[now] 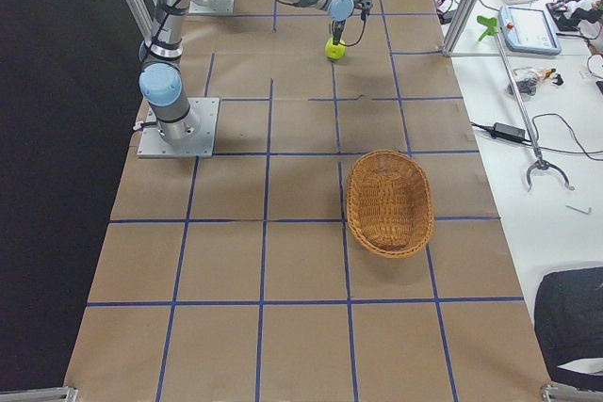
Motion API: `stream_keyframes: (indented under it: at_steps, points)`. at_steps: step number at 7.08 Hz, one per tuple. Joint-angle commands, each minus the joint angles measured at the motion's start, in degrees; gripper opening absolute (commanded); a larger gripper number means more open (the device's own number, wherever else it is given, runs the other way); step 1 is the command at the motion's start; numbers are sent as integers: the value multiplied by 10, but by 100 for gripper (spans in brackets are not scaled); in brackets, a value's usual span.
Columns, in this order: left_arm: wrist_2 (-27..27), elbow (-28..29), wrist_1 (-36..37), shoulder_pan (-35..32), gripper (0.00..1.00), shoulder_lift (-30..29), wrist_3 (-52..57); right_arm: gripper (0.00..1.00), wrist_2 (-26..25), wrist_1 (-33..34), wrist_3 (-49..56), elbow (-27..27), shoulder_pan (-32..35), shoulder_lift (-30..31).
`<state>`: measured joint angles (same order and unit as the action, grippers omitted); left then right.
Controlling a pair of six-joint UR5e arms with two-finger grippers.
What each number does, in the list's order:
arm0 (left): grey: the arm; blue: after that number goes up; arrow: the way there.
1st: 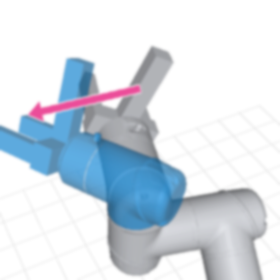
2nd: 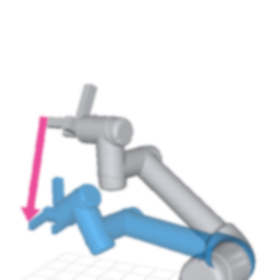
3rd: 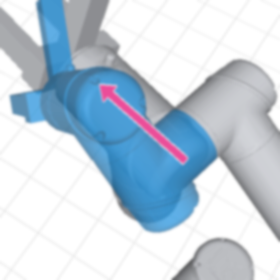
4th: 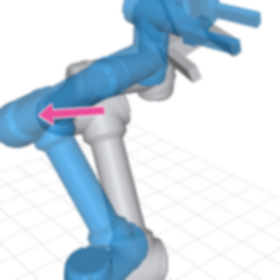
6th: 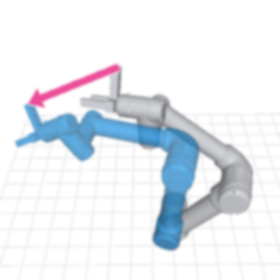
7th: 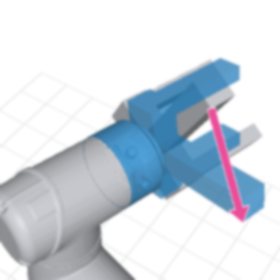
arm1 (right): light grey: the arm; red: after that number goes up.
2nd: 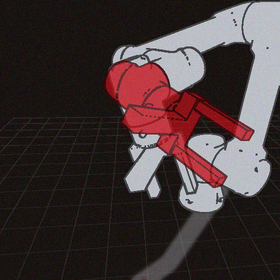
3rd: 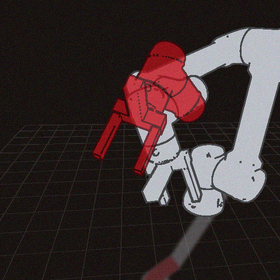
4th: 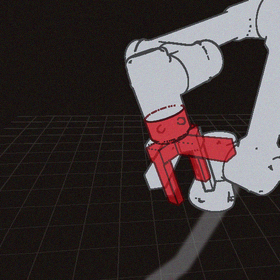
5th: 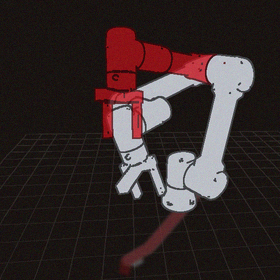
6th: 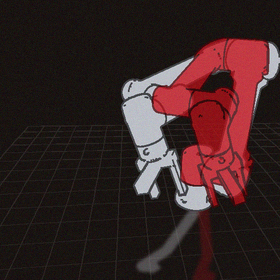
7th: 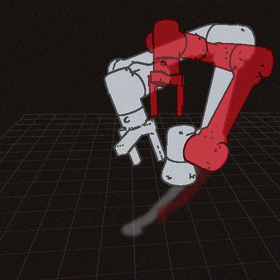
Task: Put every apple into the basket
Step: 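Grasp the green apple with the right gripper while the left grasps the red apple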
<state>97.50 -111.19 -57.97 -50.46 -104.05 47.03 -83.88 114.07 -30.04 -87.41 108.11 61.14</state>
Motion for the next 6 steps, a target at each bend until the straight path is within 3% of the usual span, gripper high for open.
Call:
stream_keyframes:
  at_steps: [1,2,3,4,5,6]
  points:
    - [1,-9,8,10,98,-15,11,97,-1,15,-4,3,5,-35]
    - [0,-10,7,13,98,-17,16,92,-2,16,-3,0,5,-42]
    - [-2,-10,6,14,98,-18,16,72,-1,15,-3,-1,6,-44]
    - [-2,-22,8,14,97,-16,16,34,-2,15,2,0,5,-45]
    - [-2,-35,12,14,97,-15,15,14,-3,13,5,7,3,-40]
    - [-5,-35,12,14,96,-16,15,13,-8,1,36,21,-10,-24]
